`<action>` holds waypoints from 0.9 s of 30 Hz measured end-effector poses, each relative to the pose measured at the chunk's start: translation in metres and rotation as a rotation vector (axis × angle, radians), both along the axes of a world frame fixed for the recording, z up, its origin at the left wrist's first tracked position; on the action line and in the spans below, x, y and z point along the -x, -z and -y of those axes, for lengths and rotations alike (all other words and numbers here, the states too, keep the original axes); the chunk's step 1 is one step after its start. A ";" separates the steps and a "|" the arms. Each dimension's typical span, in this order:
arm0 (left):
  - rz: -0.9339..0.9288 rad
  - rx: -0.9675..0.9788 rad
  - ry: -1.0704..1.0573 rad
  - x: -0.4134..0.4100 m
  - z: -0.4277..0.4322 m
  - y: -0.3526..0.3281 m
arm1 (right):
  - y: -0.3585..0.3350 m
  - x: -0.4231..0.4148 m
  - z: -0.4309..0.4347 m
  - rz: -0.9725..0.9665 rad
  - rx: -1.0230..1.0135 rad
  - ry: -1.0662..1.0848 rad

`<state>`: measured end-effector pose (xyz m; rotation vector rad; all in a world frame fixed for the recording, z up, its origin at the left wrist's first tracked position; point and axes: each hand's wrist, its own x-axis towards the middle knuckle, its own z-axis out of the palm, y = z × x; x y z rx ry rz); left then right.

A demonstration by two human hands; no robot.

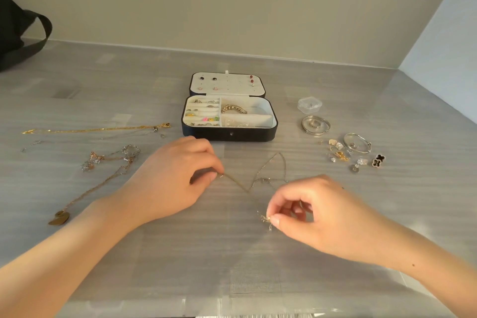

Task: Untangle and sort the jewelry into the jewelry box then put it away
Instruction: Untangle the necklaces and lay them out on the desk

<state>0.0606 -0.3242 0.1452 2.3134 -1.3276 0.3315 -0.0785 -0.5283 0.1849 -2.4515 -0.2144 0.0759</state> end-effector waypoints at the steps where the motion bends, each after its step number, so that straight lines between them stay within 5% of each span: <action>1: -0.012 0.003 -0.001 0.000 -0.001 0.000 | 0.003 0.001 0.000 0.004 0.030 -0.016; 14: 0.044 0.023 0.196 0.034 0.005 -0.007 | 0.010 -0.023 0.020 0.270 0.267 0.153; 27: 0.060 -0.102 0.140 0.027 0.002 0.004 | 0.010 -0.031 0.018 0.045 0.299 0.138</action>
